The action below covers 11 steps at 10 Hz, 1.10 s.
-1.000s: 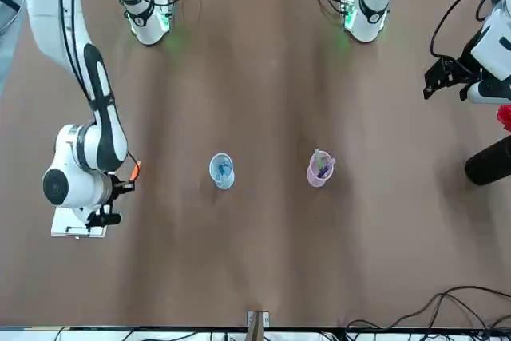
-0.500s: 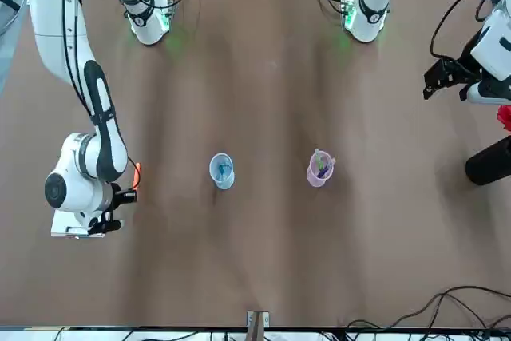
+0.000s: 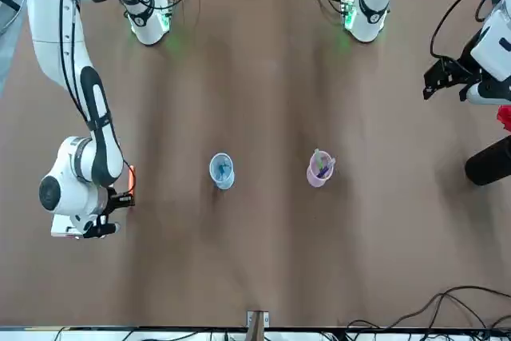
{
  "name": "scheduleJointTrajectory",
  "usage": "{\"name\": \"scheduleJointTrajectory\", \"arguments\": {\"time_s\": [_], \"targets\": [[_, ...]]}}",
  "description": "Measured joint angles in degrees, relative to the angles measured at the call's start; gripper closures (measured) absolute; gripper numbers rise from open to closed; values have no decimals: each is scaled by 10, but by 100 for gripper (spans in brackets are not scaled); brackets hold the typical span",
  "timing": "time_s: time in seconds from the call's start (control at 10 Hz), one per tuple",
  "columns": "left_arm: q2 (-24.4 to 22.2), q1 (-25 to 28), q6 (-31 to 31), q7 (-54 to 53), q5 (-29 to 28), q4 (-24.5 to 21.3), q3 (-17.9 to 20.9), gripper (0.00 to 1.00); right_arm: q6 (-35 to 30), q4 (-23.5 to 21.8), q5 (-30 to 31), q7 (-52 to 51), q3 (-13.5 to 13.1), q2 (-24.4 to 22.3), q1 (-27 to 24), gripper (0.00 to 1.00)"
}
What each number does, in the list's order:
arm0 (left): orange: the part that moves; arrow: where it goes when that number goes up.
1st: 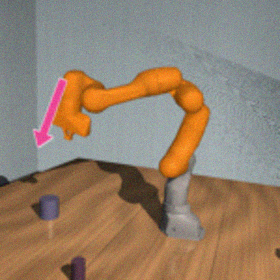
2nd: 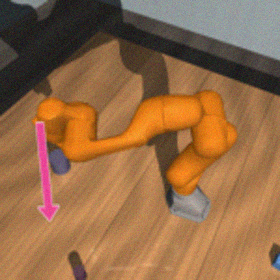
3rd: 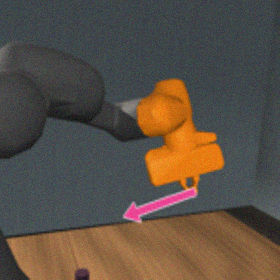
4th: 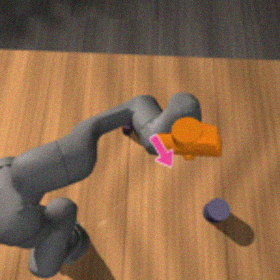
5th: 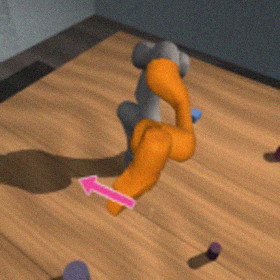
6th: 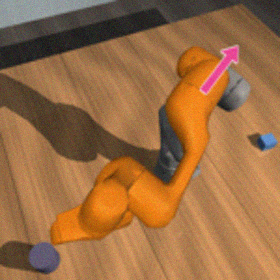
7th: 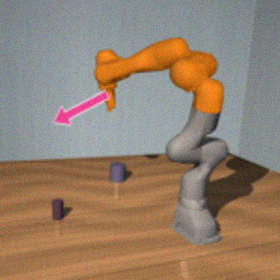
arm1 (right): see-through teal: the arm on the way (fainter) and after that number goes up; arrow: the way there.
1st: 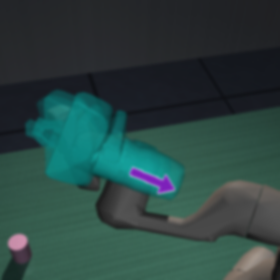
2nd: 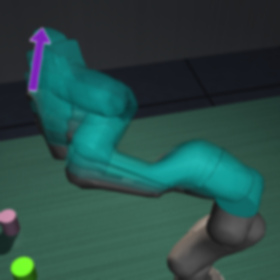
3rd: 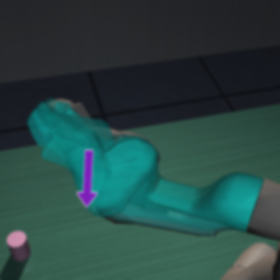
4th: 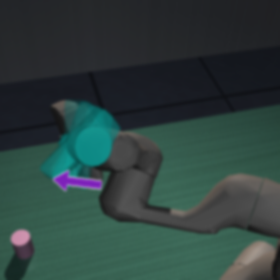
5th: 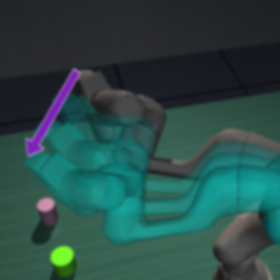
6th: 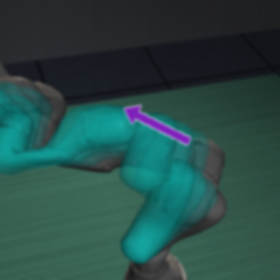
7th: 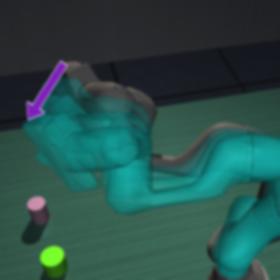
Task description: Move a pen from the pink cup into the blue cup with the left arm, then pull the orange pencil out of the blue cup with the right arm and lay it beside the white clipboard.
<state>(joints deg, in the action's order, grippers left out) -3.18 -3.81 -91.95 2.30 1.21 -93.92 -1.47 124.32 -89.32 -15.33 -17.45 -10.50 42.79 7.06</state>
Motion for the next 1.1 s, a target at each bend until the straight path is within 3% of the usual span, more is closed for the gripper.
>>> {"name": "scheduleJointTrajectory", "arguments": {"time_s": [0.3, 0.6, 1.1], "targets": [[0, 0, 0, 0, 0, 0, 0, 0, -53, 29, 0, 0, -30, -48, 2, 2], [0, 0, 0, 0, 0, 0, 1, 0, -143, 31, 9, 10, -59, -165, -1, 0], [0, 0, 0, 11, 0, 1, 12, 0, -201, 28, 81, 60, -52, -283, -16, 0]]}}
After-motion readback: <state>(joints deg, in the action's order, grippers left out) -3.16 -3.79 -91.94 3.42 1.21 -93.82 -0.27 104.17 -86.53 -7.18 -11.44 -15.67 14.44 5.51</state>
